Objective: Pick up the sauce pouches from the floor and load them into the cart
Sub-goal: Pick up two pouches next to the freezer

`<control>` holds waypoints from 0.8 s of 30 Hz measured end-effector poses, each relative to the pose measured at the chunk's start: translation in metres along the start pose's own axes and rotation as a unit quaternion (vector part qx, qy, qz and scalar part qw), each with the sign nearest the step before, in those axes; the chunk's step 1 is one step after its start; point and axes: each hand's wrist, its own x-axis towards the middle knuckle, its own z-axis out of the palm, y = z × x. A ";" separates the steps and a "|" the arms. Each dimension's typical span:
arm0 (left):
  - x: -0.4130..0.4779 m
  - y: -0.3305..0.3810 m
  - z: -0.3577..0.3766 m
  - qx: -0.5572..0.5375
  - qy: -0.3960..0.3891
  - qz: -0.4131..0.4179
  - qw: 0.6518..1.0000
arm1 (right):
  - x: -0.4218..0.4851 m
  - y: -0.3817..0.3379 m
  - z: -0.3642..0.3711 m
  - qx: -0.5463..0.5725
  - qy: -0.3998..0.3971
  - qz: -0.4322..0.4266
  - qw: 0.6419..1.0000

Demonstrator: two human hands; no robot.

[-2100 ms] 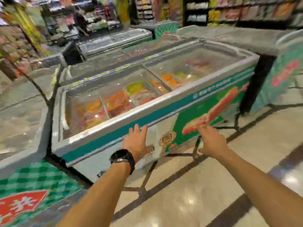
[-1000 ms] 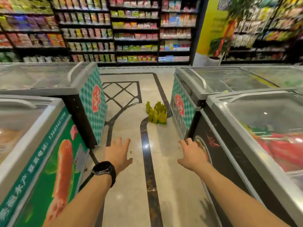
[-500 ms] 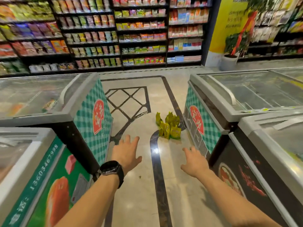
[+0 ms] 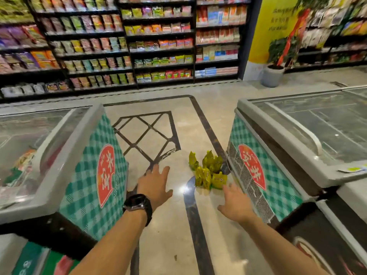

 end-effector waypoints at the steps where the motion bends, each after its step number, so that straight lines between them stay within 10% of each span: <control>1: 0.021 -0.007 -0.001 0.004 -0.011 0.014 1.000 | 0.015 -0.003 -0.003 0.000 -0.003 0.014 1.000; 24: 0.467 -0.073 -0.016 0.082 -0.109 0.137 0.981 | 0.421 -0.029 -0.052 0.169 -0.043 0.192 0.966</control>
